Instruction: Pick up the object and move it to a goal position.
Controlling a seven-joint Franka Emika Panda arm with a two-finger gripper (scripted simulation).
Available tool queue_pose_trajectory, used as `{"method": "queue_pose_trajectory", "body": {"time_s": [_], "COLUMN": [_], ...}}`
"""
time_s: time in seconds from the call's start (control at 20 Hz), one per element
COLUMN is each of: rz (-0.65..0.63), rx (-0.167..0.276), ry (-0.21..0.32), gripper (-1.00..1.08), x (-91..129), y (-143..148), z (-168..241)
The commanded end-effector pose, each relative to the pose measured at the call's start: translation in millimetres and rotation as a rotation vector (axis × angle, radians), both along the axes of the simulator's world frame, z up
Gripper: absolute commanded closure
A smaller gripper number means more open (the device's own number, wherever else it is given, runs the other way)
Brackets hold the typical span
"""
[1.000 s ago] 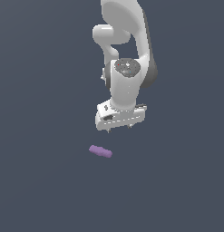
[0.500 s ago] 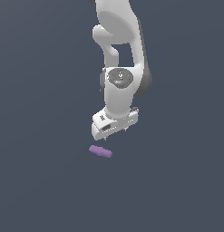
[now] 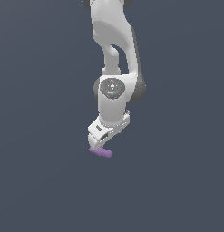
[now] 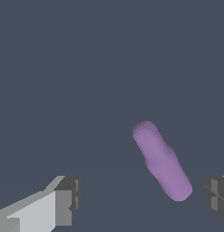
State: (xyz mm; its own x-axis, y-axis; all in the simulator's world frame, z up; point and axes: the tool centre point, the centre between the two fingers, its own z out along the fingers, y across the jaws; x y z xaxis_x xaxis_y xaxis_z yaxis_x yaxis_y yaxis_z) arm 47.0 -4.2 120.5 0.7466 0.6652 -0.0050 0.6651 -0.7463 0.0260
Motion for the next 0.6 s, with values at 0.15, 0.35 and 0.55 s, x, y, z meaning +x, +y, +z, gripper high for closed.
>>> {"method": "queue_pose_trajectory", "body": {"time_s": [0.15,0.35,0.55], "rz": [0.133,0.227,0.321], "rx": [0.002,0.005,0.008], "ry": [0.007,0.011,0.015], "gripper": [-0.92,-0.92,-0.92], "x": [6.6,11.0,15.1], "y": [-11.8,-20.5,-29.5], "z": [-12.2,-21.2,-30.2]}}
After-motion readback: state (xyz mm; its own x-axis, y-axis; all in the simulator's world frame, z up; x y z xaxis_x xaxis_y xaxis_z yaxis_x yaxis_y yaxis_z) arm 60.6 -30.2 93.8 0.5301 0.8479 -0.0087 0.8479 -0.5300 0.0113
